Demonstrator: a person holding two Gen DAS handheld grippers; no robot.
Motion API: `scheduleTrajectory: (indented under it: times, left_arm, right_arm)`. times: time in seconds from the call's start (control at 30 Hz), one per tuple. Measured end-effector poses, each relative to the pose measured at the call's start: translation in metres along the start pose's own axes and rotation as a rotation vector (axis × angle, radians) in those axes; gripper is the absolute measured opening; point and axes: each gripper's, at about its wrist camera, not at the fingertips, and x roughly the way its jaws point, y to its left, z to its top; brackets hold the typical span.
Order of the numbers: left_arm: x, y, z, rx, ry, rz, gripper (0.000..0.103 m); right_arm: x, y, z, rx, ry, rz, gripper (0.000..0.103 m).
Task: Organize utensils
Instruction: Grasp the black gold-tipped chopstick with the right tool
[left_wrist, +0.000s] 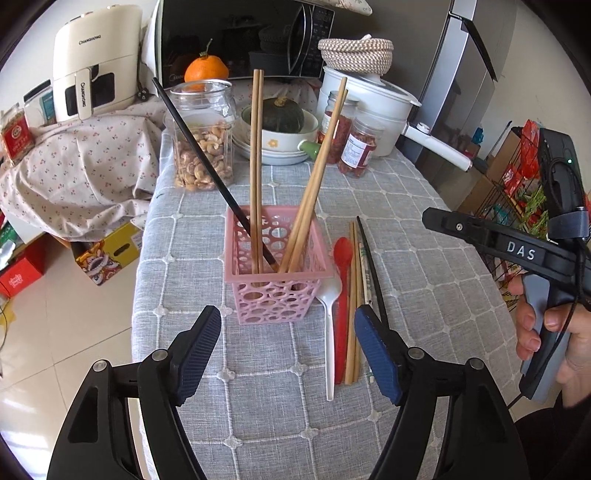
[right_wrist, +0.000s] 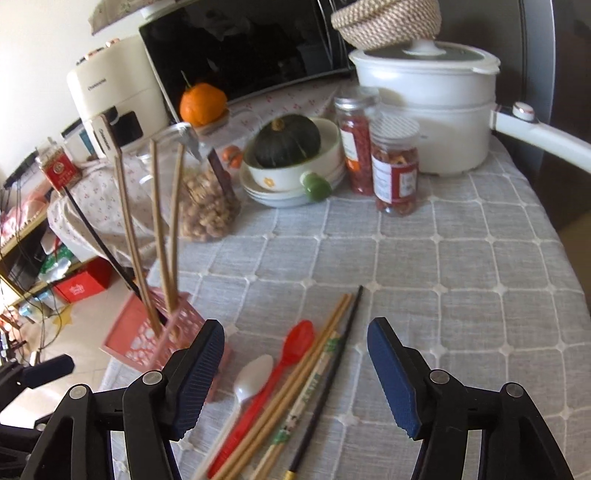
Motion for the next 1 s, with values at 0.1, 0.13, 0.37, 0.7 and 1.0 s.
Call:
scheduleTrajectory:
  times: [0.1, 0.13, 0.37, 0.7, 1.0]
  left_arm:
    - [0.009, -0.006, -0.003, 0.004, 0.040, -0.004, 0.078]
    - [0.011, -0.007, -0.004, 0.007, 0.054, 0.001, 0.078]
    - [0.026, -0.009, -0.010, 0.007, 0.121, 0.008, 0.077]
    - [0.029, -0.005, -0.012, 0.000, 0.144, -0.024, 0.075]
    - [0.030, -0.023, -0.018, 0.062, 0.171, -0.054, 0.062]
  right_arm:
    - [0.022, -0.011, -0.011, -0.005, 0.079, -0.038, 0.070]
    - [0.029, -0.015, -0.014, -0.004, 0.103, -0.049, 0.070]
    - [0.070, -0.033, -0.021, 0.062, 0.222, -0.041, 0.066]
    - [0.110, -0.038, -0.017, 0.100, 0.293, -0.037, 0.029]
    - [0.117, -0.031, -0.014, 0.050, 0.324, -0.125, 0.007]
